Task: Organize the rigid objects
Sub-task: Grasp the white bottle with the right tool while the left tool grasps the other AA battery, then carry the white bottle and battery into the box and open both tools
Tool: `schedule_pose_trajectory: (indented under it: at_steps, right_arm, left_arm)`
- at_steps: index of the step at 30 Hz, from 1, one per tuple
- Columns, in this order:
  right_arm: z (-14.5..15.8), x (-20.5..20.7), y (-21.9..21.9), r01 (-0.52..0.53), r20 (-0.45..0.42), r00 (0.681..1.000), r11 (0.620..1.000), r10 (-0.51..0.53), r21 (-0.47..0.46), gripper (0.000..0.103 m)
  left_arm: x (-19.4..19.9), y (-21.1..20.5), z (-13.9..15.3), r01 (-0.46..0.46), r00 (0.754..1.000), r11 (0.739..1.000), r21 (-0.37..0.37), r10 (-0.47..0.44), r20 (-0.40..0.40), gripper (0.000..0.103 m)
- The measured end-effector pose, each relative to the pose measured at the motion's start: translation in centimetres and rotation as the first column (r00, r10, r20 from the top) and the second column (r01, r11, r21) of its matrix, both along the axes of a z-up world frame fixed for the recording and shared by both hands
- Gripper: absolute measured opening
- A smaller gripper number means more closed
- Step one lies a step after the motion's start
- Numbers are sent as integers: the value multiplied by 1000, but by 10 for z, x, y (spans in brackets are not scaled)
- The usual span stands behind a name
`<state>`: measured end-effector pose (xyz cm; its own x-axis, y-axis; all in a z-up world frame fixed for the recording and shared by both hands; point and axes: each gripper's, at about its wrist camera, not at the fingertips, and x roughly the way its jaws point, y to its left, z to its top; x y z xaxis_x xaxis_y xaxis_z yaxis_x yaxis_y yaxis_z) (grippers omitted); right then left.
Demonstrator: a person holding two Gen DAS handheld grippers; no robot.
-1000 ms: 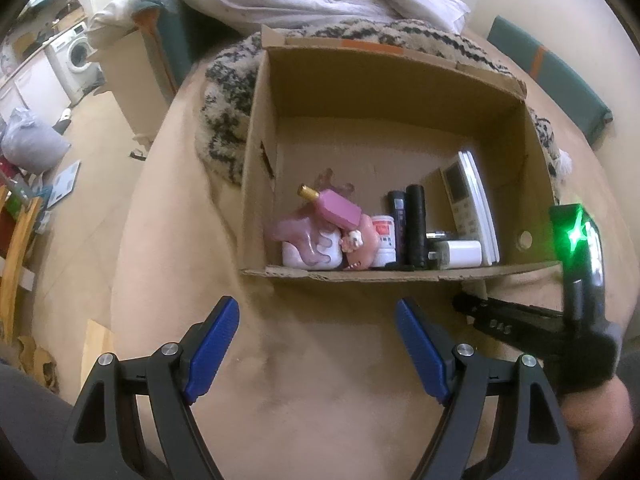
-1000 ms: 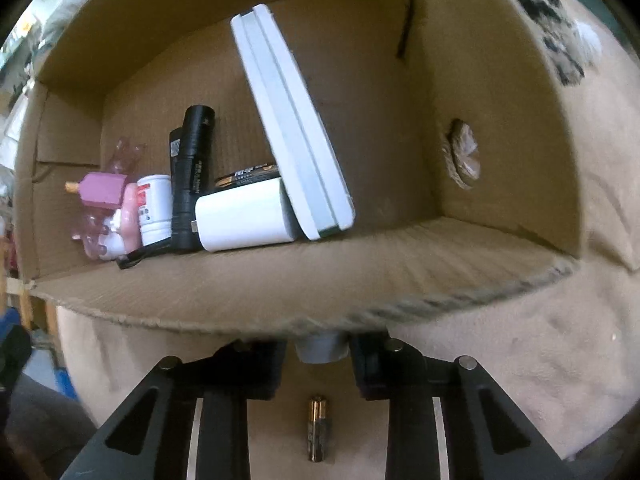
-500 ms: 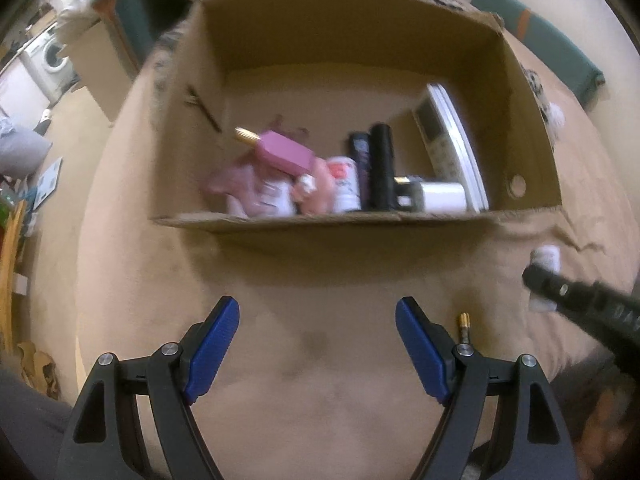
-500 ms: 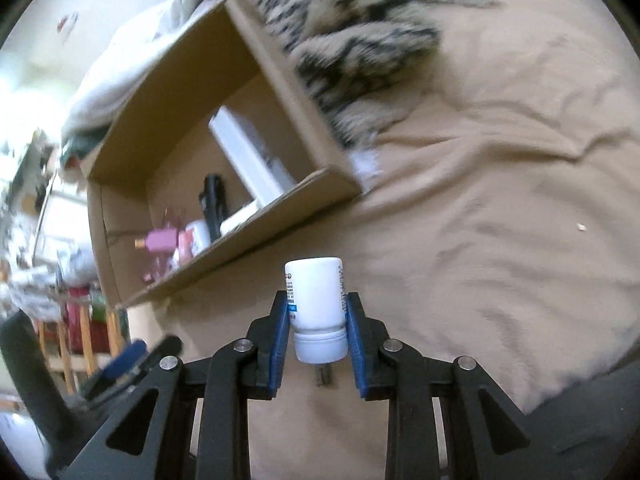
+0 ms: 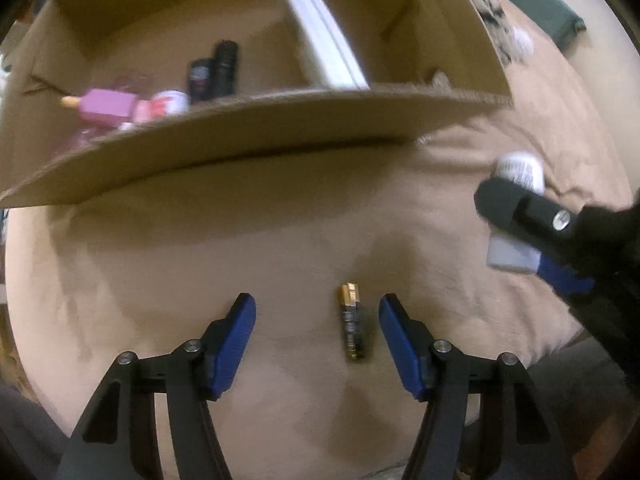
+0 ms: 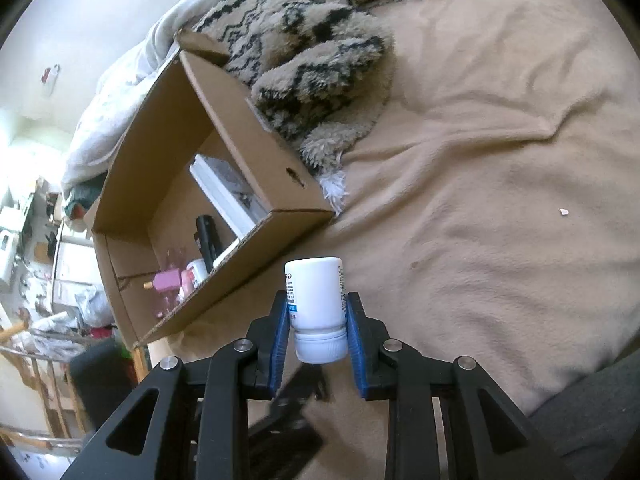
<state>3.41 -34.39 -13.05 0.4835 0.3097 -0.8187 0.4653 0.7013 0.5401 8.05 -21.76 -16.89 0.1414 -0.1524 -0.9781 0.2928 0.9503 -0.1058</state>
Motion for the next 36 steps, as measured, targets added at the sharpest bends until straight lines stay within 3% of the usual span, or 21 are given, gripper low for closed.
schedule_pose_trajectory:
  at_steps: [2, 4, 6, 7, 14, 24, 29, 32, 36]
  right_arm:
    - [0, 1, 0, 6, 2, 1000, 1000, -6, 6, 29]
    - [-1, 2, 1, 6, 2, 1000, 1000, -6, 10, 29]
    - [0, 2, 1, 2, 3, 1000, 1000, -2, 8, 29]
    - [0, 3, 2, -1, 3, 1000, 1000, 1, 6, 29]
    - [1, 3, 8, -18, 2, 1000, 1000, 18, -10, 29]
    - [2, 6, 19, -49, 0, 999, 998, 49, -45, 29]
    - [11, 6, 24, -51, 34, 998, 994, 55, -101, 29]
    - [20, 5, 25, -40, 64, 997, 989, 49, -145, 29]
    - [37, 3, 25, -21, 137, 989, 983, 47, -182, 29]
  left_arm:
    - [-3, -9, -9, 22, 999, 999, 23, -22, -26, 44]
    - [-6, -13, -11, 42, 999, 997, 61, -42, 2, 35]
    - [-8, -14, -10, 51, 999, 996, 67, -52, 13, 13]
    - [-8, -12, -10, 49, 999, 996, 69, -49, 9, 10]
    - [0, 18, -12, 10, 1000, 1000, 23, -9, -24, 9]
    - [16, 99, -13, -89, 996, 989, 116, 90, -6, 9]
    - [25, 131, -9, -181, 982, 978, 101, 185, -38, 9]
    - [26, 149, 7, -228, 973, 971, 74, 229, -8, 9]
    - [27, 160, 48, -247, 963, 969, 17, 244, 117, 9]
